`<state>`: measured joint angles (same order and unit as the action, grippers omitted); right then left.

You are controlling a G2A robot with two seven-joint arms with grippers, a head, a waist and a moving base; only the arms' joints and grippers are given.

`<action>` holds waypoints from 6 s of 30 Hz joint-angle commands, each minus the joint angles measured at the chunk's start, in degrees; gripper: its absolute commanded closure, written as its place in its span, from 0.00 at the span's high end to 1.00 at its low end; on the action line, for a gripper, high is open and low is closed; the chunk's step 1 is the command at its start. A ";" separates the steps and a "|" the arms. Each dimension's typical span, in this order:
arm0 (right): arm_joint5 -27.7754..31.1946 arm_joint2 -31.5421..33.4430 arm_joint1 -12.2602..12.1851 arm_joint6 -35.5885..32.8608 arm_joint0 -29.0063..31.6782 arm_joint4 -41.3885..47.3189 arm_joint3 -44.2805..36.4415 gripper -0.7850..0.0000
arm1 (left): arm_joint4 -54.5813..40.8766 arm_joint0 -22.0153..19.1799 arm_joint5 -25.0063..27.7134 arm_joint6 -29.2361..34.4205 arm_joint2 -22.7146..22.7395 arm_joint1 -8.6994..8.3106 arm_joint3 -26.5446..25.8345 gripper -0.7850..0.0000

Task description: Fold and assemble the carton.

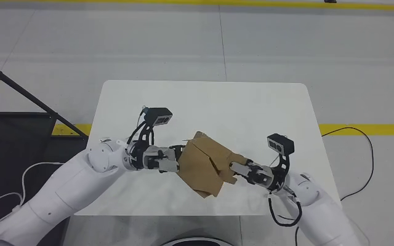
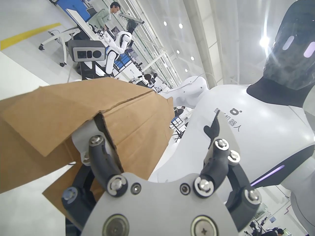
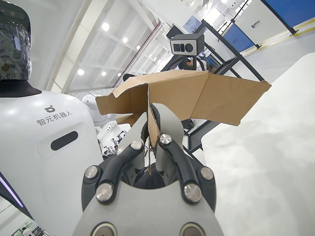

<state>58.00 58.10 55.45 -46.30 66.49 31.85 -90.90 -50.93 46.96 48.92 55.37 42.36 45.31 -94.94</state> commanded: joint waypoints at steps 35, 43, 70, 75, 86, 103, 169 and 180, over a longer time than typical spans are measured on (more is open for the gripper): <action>0.00 -2.71 -2.94 0.00 -1.57 1.17 -1.73 0.00 | -2.51 2.29 -9.43 9.44 7.35 2.82 -2.07 0.20; 0.00 -2.44 -2.90 0.00 -1.59 1.10 -1.68 0.00 | -2.46 3.14 -11.21 11.22 8.98 3.60 -2.36 0.00; 0.00 6.08 -2.89 0.02 2.06 0.01 2.23 1.00 | 1.91 6.63 -8.43 8.42 15.38 5.67 1.70 0.00; 0.00 10.51 -2.50 0.02 4.77 -3.02 2.05 1.00 | 4.20 8.66 -6.99 4.11 17.95 5.71 3.42 0.00; 0.00 12.30 -2.25 0.55 5.89 -5.05 1.91 1.00 | 4.15 8.80 -7.17 3.68 17.95 5.74 3.33 0.00; -1.69 16.09 -1.23 9.61 6.26 -29.85 -6.57 1.00 | 9.86 10.15 -8.84 -4.04 17.15 7.33 1.83 0.00; -9.68 24.91 0.13 39.04 14.24 -96.90 -33.44 0.57 | 16.26 13.69 -2.65 -0.50 21.18 9.84 0.36 0.00; -9.84 23.83 0.07 37.82 13.79 -97.15 -34.30 0.43 | 15.77 13.09 -3.14 0.78 20.82 10.37 0.47 0.00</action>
<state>48.33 81.99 55.52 -8.41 80.32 -65.36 -125.20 -35.10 60.10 45.81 56.02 63.19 55.65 -94.51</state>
